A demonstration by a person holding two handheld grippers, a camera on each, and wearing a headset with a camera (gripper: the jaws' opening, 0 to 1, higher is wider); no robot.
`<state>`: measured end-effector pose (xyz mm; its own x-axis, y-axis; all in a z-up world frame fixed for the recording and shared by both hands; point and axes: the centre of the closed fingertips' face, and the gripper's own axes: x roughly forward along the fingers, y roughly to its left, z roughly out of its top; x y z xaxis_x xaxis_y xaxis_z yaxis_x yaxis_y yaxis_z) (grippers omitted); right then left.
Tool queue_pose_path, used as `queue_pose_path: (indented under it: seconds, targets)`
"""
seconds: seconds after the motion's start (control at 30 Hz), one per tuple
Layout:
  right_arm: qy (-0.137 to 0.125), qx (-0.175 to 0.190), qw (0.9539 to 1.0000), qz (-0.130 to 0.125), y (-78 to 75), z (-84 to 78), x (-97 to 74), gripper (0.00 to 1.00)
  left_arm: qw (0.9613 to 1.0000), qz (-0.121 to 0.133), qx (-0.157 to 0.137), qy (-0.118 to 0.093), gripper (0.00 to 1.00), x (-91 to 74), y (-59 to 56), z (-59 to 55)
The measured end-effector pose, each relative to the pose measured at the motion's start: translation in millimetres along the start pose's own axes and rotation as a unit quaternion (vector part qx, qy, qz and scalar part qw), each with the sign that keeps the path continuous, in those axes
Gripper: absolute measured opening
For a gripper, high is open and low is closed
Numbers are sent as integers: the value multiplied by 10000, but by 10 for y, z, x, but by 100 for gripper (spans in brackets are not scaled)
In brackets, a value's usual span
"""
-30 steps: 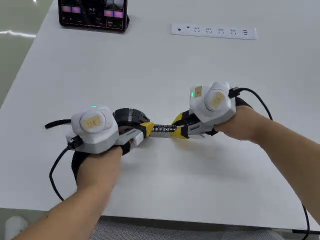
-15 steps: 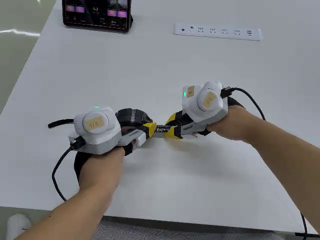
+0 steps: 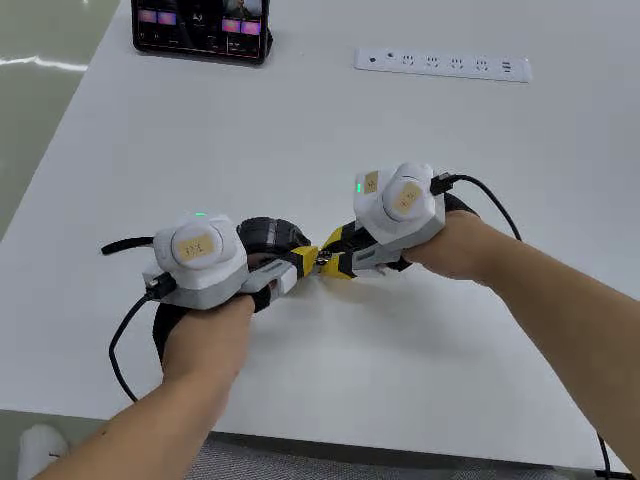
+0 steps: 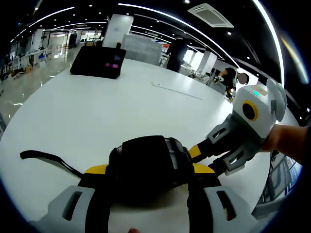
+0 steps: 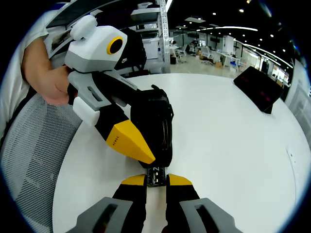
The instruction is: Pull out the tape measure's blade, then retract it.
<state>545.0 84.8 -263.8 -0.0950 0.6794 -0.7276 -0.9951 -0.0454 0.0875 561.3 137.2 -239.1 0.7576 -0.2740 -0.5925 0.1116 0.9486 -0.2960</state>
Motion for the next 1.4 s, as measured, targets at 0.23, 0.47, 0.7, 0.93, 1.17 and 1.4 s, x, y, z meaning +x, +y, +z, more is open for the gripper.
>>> queue_pose_path:
  seconds: [0.23,0.47,0.7,0.93,1.17,1.4]
  targets:
    - [-32,-3,10000,36,-7,32,35,11,10000,-12,-14,3,59,2,0,5]
    - [-64,21,10000,50,-9,44,60,11,10000,-9,9,7,59,6,-1,2]
    - [-57,-1,10000,56,-10,46,63,11,10000,-5,1,2,59,10,3,-1]
    - [-50,18,10000,14,-15,47,61,11,10000,7,-35,-10,60,12,3,5]
    - [5,-99,9999,-65,0,45,65,13,10000,15,34,17,61,22,-2,3]
    - [-29,31,9999,-96,-16,60,5,13,10000,4,11,77,61,14,-2,-6]
